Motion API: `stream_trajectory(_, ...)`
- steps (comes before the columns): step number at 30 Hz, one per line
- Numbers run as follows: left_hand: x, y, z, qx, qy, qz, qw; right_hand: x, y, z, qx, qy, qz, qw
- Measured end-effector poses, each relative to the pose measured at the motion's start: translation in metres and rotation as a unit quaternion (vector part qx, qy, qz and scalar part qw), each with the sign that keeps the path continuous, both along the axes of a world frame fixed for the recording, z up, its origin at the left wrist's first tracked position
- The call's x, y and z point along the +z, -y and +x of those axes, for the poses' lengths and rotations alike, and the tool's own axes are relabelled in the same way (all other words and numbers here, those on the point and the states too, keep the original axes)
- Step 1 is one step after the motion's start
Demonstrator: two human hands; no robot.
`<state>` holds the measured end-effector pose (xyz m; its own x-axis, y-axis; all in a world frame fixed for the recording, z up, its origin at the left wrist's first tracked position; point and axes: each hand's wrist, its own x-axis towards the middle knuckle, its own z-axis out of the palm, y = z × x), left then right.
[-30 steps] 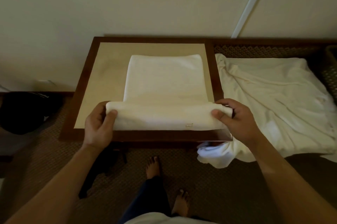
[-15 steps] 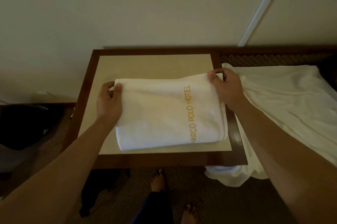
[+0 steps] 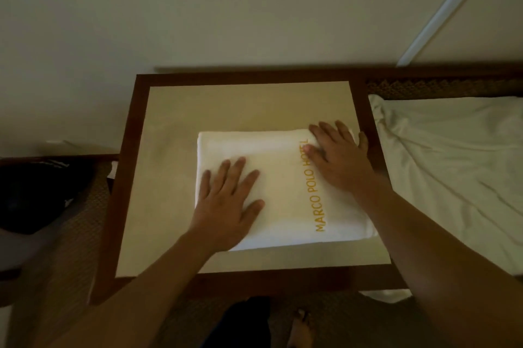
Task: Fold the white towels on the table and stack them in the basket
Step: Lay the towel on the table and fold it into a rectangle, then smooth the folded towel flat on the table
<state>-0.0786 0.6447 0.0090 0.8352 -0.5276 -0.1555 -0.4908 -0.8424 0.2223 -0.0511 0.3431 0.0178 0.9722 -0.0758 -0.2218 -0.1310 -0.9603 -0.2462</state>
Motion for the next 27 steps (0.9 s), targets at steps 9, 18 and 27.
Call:
stream_trajectory(9, 0.022, -0.027, 0.096, 0.111, 0.086, 0.099, 0.985, 0.037, -0.038, -0.045, -0.202, -0.182, 0.038, 0.962)
stream_trajectory(18, 0.007, -0.027, -0.037, 0.215, -0.1, -0.021, 0.971, 0.0, -0.104, -0.107, -0.198, 0.017, 0.023, 0.98)
stream_trajectory(27, 0.017, -0.031, 0.001, 0.394, -0.207, -0.22, 0.868, 0.022, -0.091, -0.074, -0.282, -0.1, 0.207, 0.931)
